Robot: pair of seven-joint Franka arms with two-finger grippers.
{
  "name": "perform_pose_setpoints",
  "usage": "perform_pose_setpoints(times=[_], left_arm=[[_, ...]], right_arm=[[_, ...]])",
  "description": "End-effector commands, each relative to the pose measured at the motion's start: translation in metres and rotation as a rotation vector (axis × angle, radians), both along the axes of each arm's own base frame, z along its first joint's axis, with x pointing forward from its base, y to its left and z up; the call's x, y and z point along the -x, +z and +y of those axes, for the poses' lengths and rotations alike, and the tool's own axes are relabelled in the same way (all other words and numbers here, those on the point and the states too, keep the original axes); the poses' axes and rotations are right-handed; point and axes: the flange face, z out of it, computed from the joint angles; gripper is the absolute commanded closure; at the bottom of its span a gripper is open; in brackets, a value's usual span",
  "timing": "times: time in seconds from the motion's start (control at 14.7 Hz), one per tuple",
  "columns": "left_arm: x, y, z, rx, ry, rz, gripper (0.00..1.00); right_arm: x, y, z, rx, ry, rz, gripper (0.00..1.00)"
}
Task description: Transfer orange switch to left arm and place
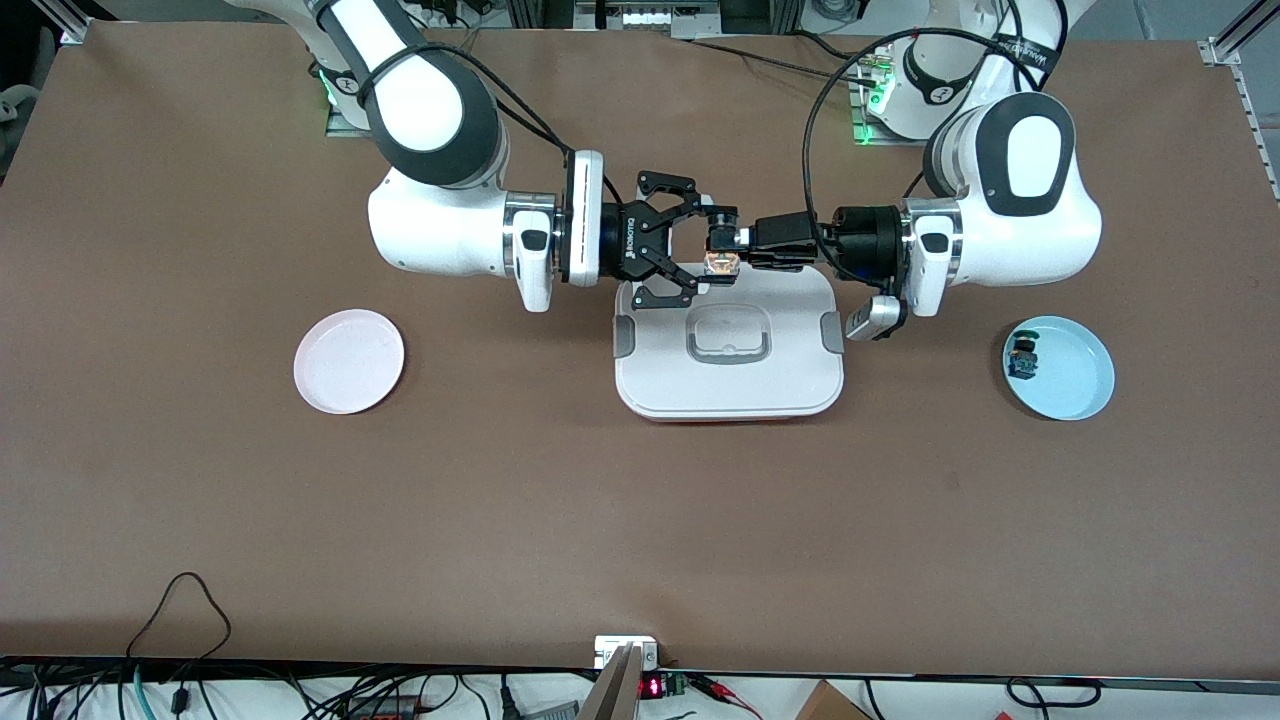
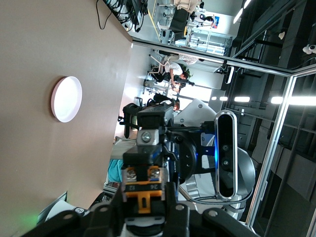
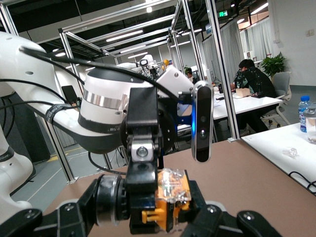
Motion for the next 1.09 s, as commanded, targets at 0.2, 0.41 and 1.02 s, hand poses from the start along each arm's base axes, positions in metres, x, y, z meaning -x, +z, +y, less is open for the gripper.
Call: perform_pose_setpoints(times=[0.2,0.41,1.02], left_arm=[[0.002,0.008,0.007,0.017,0.025,-0.033,0.81],[0.002,0.008,0.006,0.018,0.024,-0.035,0.84],[-0.006,0.009,0.029,-0.039,0.018,-0.07,0.84]], right_arm=[[0.0,0.0,0.006,-0.017,-0.012,0.04,0.0],[0.001,0.004,0.005,-0.021,-0.017,0.089,0.0],[-0.011,0.008,-0.029,-0.005,-0.057,0.075,0.0]])
